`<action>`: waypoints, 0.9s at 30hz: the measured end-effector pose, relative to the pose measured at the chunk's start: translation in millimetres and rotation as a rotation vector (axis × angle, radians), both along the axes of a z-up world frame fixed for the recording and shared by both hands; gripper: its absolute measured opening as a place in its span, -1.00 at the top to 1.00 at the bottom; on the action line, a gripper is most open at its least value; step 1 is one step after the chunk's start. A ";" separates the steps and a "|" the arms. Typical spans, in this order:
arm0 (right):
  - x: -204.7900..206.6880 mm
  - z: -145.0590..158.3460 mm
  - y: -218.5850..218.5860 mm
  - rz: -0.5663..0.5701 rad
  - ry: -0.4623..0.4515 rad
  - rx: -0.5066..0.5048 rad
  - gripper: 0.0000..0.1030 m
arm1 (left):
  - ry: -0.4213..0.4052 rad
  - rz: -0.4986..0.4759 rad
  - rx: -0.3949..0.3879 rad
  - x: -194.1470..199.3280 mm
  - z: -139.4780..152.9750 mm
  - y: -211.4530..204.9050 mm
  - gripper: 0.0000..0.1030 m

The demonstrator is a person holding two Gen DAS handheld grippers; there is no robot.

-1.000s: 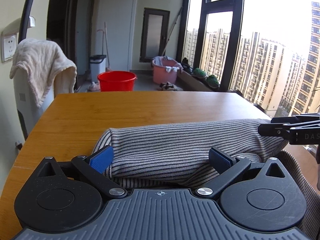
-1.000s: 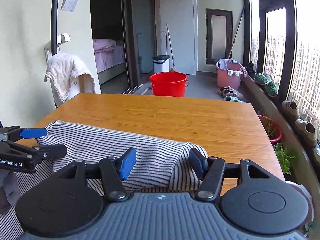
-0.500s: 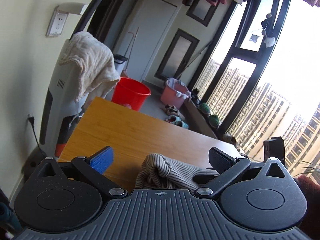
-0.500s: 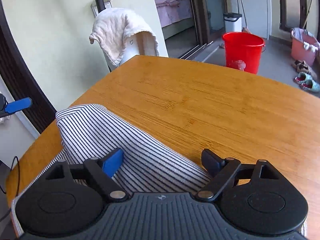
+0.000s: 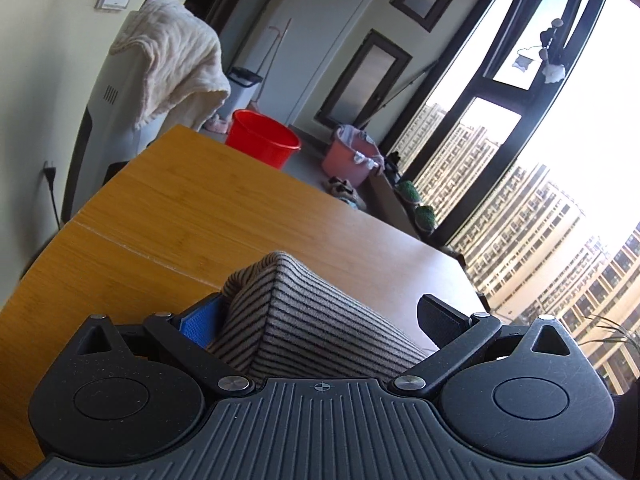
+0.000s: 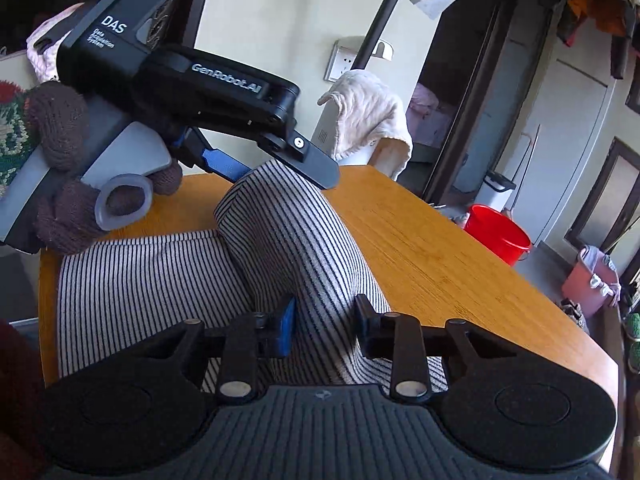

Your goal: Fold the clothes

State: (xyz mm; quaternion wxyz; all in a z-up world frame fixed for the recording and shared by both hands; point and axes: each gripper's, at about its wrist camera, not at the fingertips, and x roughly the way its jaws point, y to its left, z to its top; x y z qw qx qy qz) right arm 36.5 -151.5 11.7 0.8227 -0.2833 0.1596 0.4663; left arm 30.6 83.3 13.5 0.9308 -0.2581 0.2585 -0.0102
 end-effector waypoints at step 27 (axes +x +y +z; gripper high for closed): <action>17.2 -10.9 -156.3 -0.550 0.467 0.380 -0.38 | 0.035 -0.134 0.127 -59.0 -4.2 0.7 -0.67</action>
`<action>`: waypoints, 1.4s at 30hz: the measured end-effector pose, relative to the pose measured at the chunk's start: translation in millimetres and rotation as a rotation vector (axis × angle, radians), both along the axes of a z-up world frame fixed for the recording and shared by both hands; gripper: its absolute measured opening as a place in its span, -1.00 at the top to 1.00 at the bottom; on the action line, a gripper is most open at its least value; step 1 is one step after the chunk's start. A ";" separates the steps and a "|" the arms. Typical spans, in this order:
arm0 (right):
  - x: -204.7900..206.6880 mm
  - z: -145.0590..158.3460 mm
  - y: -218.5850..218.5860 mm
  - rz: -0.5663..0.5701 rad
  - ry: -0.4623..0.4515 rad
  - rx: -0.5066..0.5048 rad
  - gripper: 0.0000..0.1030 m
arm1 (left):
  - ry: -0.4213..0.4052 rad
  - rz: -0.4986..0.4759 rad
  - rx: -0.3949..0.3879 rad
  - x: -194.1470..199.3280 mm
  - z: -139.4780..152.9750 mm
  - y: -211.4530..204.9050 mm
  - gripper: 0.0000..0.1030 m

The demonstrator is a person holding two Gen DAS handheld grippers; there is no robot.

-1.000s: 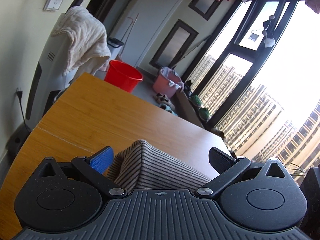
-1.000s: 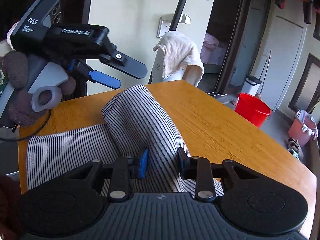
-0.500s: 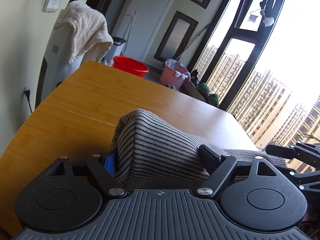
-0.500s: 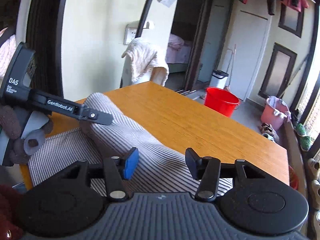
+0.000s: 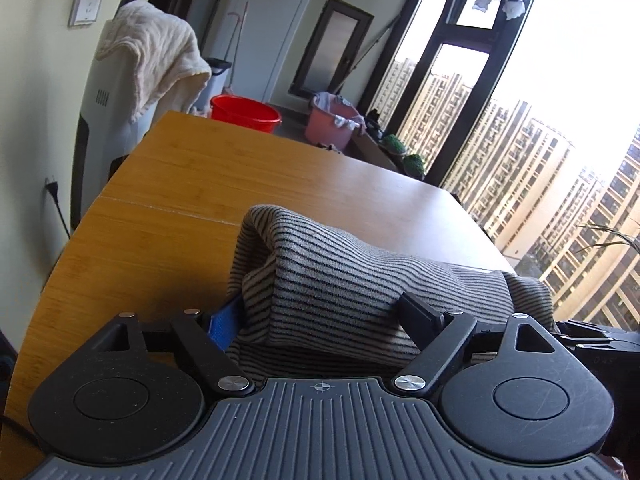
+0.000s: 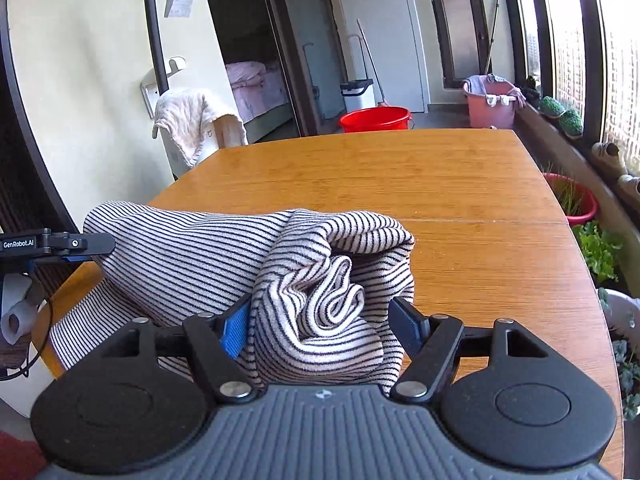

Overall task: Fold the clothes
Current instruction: 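Fold the sweater end over with both grippers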

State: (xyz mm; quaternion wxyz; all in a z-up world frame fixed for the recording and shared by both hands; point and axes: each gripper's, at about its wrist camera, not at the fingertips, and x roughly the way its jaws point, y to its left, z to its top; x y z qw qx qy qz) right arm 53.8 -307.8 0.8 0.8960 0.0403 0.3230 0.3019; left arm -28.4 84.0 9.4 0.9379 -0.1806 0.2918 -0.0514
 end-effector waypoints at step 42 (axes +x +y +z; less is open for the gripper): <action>126.7 12.5 26.6 -0.134 -0.067 0.111 0.07 | 0.004 0.017 0.044 144.4 10.3 -5.3 -0.35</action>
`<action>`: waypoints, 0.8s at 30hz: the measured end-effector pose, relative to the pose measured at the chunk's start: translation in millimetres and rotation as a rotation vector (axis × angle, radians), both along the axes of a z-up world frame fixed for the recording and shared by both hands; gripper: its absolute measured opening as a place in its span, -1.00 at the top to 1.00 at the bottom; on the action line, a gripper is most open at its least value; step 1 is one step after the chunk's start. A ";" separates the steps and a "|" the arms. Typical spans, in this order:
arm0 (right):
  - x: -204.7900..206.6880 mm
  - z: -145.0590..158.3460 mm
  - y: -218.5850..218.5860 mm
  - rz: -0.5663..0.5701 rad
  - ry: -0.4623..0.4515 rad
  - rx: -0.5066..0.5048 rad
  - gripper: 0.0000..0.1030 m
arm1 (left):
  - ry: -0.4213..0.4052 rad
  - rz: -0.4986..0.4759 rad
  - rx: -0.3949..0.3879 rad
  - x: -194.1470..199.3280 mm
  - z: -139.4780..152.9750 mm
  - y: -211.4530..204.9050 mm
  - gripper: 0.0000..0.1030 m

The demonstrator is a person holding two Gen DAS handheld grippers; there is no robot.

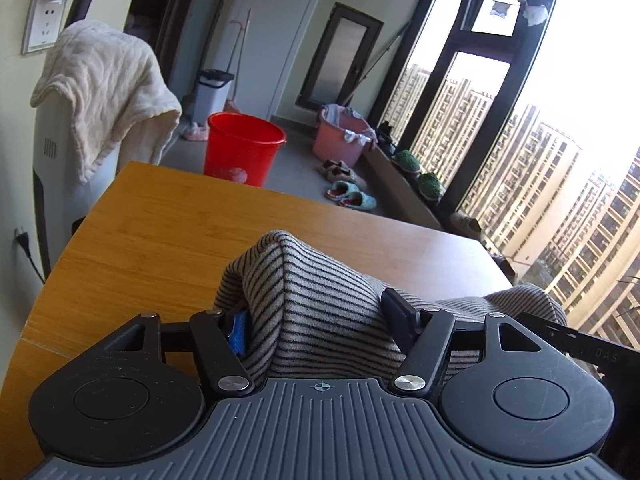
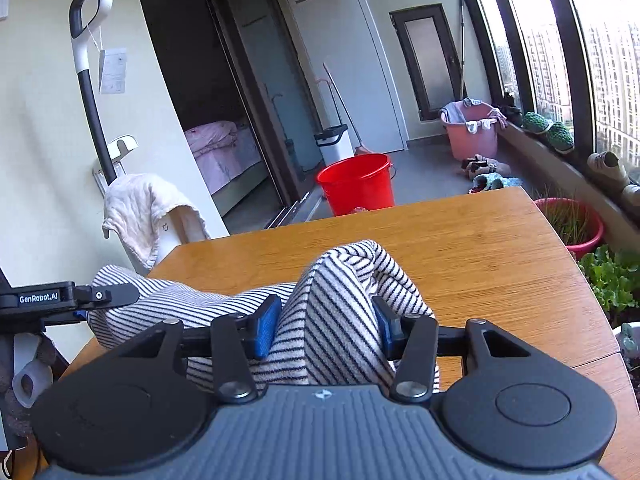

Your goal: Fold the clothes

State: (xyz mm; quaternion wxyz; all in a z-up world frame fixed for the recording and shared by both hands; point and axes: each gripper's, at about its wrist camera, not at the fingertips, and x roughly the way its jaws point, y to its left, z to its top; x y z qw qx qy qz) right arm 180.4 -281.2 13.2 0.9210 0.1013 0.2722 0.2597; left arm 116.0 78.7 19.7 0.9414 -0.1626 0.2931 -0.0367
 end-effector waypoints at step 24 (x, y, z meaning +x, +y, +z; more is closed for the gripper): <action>-47.6 -18.0 18.9 0.022 -0.089 -0.127 0.12 | -0.107 0.058 0.056 -56.5 5.9 -1.6 -0.52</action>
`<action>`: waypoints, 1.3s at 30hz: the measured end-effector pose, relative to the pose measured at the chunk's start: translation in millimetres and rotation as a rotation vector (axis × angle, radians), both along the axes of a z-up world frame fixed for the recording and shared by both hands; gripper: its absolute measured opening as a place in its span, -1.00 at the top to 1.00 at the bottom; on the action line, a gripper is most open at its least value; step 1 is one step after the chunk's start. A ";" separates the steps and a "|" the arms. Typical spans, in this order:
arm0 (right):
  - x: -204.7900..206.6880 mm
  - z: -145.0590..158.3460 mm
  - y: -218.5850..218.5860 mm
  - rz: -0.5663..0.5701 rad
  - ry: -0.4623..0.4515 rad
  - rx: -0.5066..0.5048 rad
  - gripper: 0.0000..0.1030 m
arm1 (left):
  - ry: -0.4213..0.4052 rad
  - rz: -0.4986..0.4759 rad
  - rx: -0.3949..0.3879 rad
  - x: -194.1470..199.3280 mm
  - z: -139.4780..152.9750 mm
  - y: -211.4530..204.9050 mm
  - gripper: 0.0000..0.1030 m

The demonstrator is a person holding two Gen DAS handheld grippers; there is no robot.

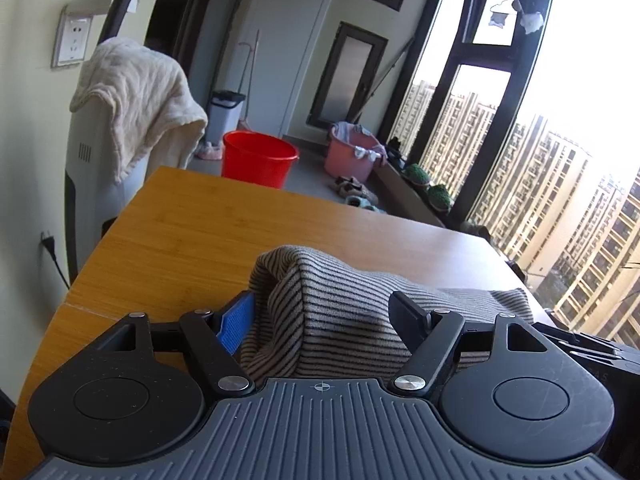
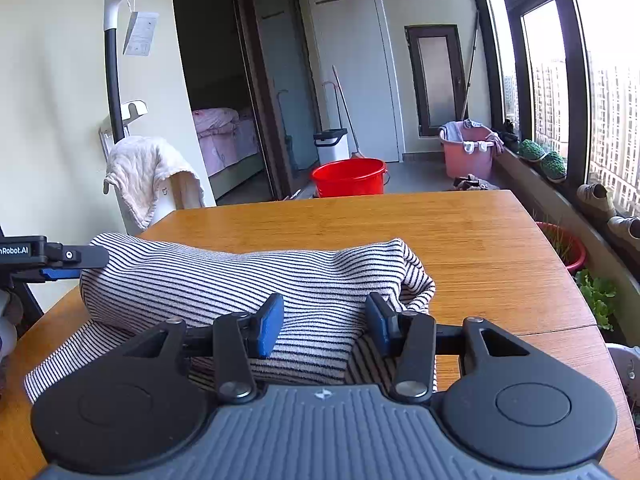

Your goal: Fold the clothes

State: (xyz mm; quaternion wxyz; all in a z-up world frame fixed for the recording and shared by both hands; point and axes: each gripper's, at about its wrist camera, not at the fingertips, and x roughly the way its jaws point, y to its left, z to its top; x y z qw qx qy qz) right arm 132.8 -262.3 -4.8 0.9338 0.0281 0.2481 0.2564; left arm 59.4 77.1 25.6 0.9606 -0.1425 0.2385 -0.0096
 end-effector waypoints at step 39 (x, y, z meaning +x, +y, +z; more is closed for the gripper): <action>-2.2 -4.6 19.8 -0.006 0.003 0.029 -0.24 | -0.015 -0.211 0.182 -3.9 -35.7 -68.9 -0.95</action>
